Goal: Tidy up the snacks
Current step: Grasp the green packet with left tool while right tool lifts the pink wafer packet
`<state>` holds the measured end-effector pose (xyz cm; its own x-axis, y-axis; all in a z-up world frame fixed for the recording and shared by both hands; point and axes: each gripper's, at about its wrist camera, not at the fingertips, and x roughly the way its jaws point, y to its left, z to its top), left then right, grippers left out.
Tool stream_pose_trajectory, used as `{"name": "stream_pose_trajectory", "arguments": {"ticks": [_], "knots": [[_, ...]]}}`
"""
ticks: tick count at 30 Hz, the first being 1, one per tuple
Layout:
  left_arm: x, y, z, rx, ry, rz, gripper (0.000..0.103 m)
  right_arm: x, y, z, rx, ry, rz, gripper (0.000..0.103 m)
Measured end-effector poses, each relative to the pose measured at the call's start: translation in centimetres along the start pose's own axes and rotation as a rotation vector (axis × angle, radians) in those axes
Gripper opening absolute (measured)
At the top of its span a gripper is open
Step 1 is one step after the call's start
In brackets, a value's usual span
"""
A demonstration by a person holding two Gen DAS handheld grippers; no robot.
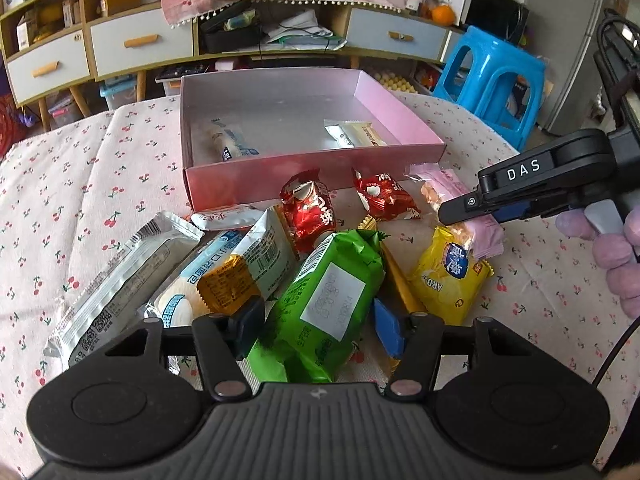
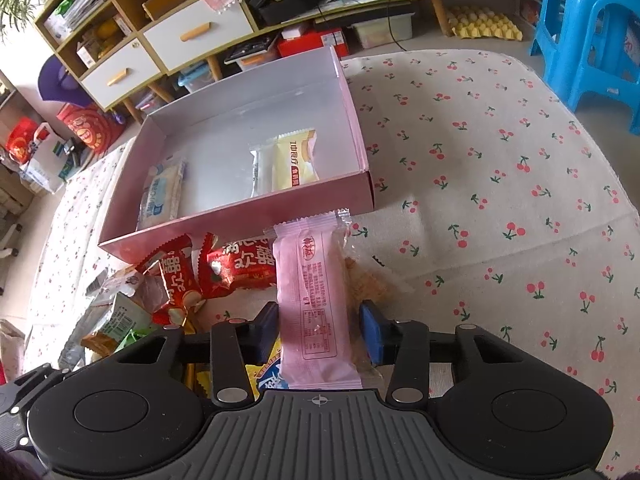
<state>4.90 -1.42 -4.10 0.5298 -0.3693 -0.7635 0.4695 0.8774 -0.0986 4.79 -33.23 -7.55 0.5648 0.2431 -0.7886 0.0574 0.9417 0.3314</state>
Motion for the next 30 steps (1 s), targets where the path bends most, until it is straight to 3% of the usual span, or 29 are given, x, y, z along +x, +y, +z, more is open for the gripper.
{"name": "stream_pose_trajectory", "arguments": {"ticks": [10, 23, 30], "knots": [[-0.3, -0.8, 0.5, 0.022, -0.007, 0.019, 0.043, -0.8, -0.3, 0.1, 0.005, -0.002, 0.030, 0.033], [-2.1, 0.1, 1.7, -0.107, -0.032, -0.040, 0.042, -3.1, -1.2, 1.1, 0.064, -0.033, 0.091, 0.033], [-2.5, 0.7, 3.5, -0.228, -0.072, -0.070, 0.042, -4.3, -1.1, 2.5, 0.109, -0.067, 0.126, 0.033]]}}
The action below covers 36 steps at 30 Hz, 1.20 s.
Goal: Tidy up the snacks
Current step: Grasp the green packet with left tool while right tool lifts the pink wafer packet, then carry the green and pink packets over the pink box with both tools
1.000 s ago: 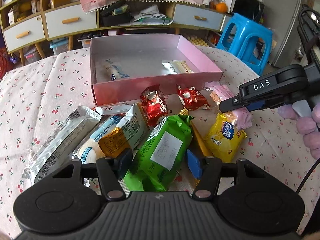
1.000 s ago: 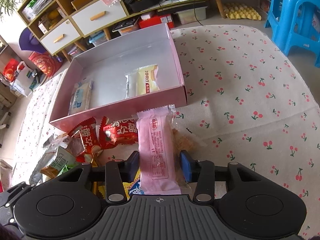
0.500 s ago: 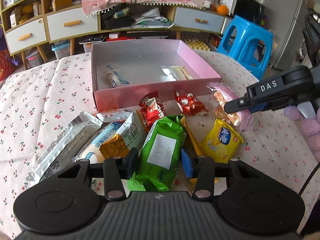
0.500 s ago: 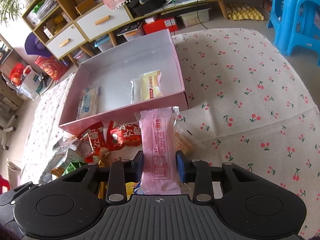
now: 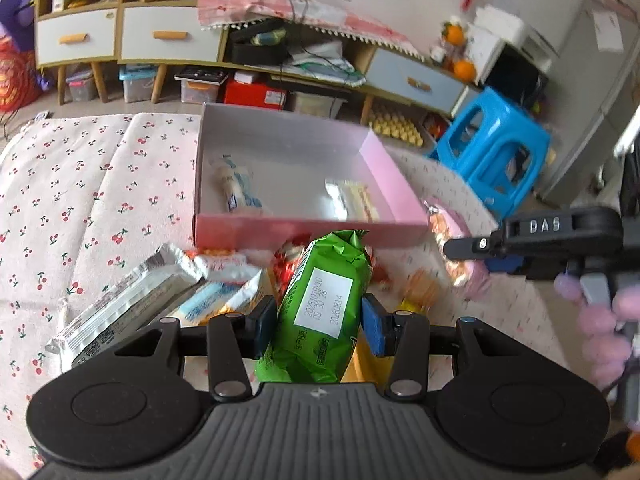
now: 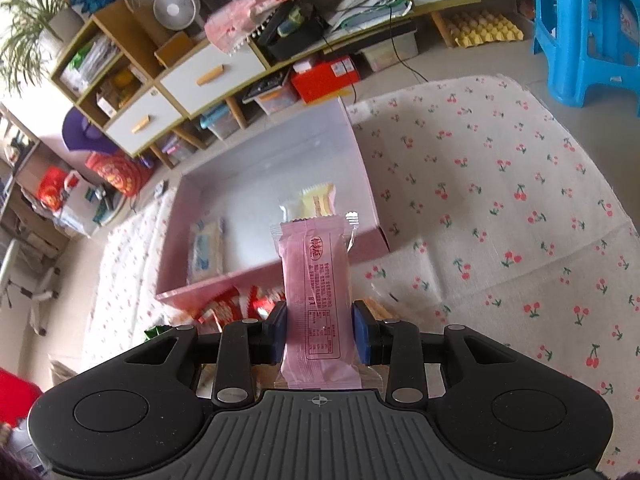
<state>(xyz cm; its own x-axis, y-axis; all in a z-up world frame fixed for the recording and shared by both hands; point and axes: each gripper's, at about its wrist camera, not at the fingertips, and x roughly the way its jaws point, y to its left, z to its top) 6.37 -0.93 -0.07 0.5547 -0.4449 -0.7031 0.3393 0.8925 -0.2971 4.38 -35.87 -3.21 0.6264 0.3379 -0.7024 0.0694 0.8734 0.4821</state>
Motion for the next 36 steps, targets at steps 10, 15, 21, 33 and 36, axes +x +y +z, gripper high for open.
{"name": "stream_pose_trajectory", "arguments": {"ticks": [10, 15, 21, 33, 36], "knots": [[1.9, 0.3, 3.0, -0.177, -0.057, -0.010, 0.042, -0.1, 0.8, 2.5, 0.058, -0.053, 0.045, 0.033], [4.0, 0.2, 5.4, -0.164, -0.050, 0.044, 0.042, 1.6, 0.6, 4.6, 0.072, -0.057, 0.023, 0.033], [7.1, 0.7, 7.5, -0.200, -0.057, 0.048, 0.042, 4.9, 0.5, 7.8, 0.055, -0.042, 0.031, 0.033], [11.8, 2.3, 9.0, -0.296, -0.048, -0.002, 0.042, 11.0, 1.6, 10.8, -0.064, -0.028, 0.006, 0.033], [12.3, 2.4, 9.2, -0.299, -0.048, -0.008, 0.042, 12.0, 1.8, 11.1, -0.090, -0.029, -0.013, 0.033]]}}
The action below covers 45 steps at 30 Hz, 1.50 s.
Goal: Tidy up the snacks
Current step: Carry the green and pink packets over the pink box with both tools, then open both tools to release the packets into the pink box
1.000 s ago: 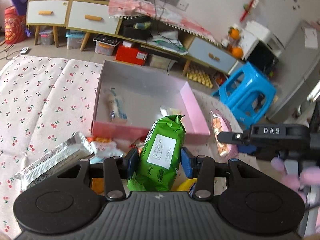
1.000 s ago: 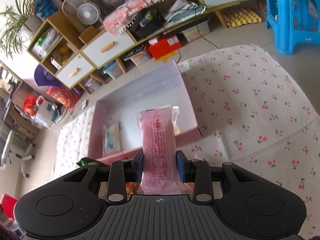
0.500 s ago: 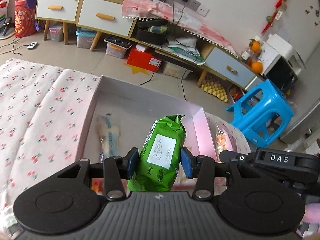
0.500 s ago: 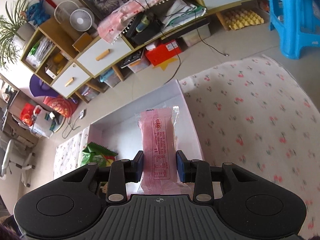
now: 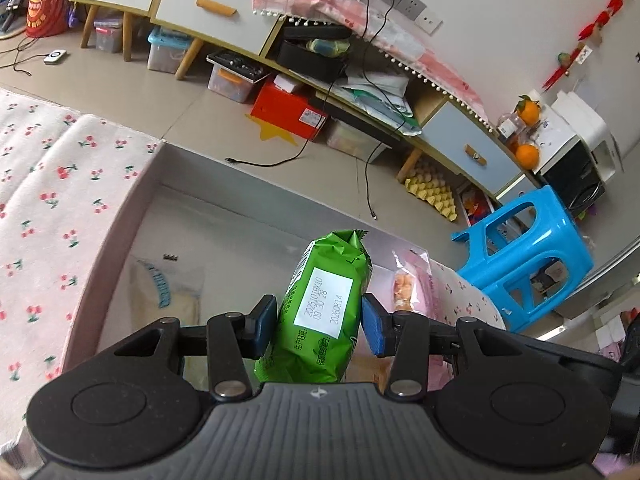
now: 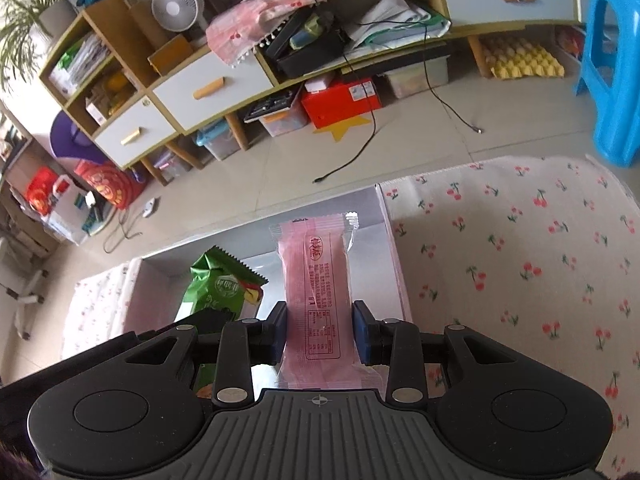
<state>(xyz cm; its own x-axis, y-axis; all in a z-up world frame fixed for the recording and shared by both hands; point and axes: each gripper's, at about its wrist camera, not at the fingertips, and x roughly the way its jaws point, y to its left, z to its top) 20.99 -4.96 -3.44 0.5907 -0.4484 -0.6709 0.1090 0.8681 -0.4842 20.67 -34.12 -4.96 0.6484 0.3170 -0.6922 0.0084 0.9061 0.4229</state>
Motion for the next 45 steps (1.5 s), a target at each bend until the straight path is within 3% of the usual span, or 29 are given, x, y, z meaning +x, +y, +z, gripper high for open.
{"name": "stream_pose_trajectory", "arguments": {"ticks": [13, 34, 41, 45], "knots": [[1.9, 0.6, 0.4, -0.050, -0.003, -0.032, 0.043, 2.0, 0.0, 0.7, -0.036, -0.001, -0.031, 0.033], [0.8, -0.4, 1.3, 0.080, -0.058, 0.047, 0.050, 0.7, -0.1, 0.8, -0.028, -0.013, -0.013, 0.035], [-0.3, -0.6, 1.1, 0.118, -0.045, 0.074, 0.058, -1.0, 0.5, 0.5, -0.041, -0.014, -0.015, 0.040], [-1.2, -0.8, 0.8, 0.142, -0.041, 0.085, 0.063, -2.4, 0.9, 0.2, -0.048, -0.023, -0.011, 0.049]]}}
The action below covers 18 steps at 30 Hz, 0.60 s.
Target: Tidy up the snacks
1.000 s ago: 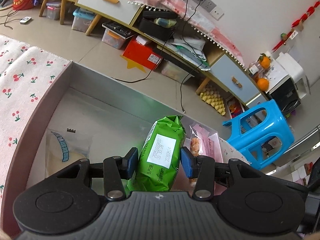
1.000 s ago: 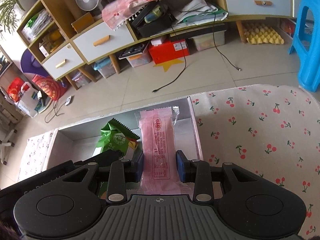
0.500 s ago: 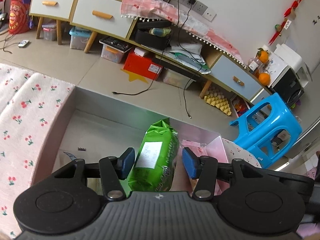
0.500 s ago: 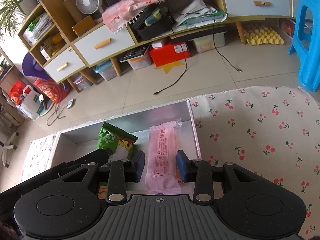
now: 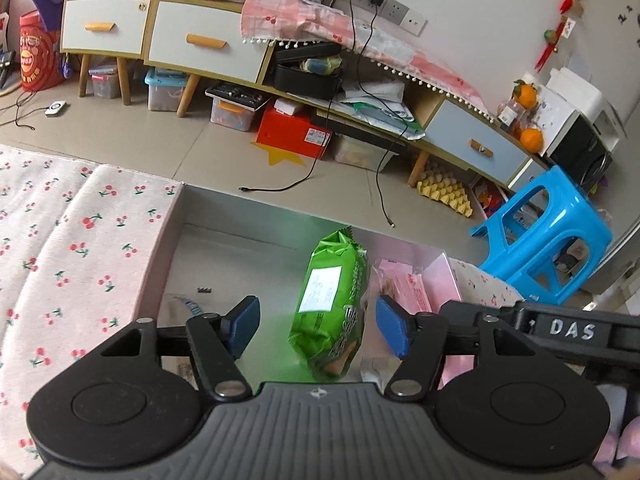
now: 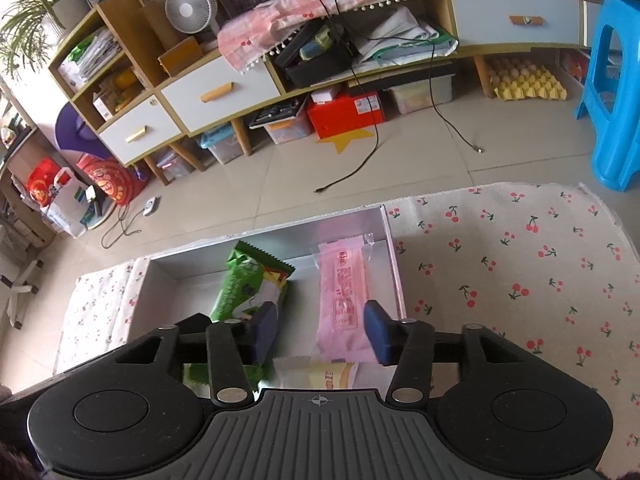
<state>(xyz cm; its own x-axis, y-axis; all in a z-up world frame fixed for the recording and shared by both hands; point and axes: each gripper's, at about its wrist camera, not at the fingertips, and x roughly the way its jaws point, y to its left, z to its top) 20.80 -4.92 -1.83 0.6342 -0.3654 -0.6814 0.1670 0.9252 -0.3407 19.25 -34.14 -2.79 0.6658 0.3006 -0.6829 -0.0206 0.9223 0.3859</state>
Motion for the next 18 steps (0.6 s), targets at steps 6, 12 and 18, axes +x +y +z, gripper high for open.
{"name": "stream_pose_trajectory", "arguments": {"ticks": [6, 12, 18], "knots": [[-2.1, 0.3, -0.8, 0.017, 0.008, 0.015, 0.069, -2.1, 0.4, -1.2, -0.008, 0.009, 0.000, 0.056], [-4.7, 0.1, -1.6, 0.075, 0.006, 0.051, 0.079, -4.4, 0.9, -2.8, -0.008, 0.023, 0.005, 0.068], [-7.4, -0.3, -2.6, 0.144, 0.004, 0.084, 0.093, -7.0, 1.7, -4.8, -0.010, 0.026, 0.012, 0.076]]}}
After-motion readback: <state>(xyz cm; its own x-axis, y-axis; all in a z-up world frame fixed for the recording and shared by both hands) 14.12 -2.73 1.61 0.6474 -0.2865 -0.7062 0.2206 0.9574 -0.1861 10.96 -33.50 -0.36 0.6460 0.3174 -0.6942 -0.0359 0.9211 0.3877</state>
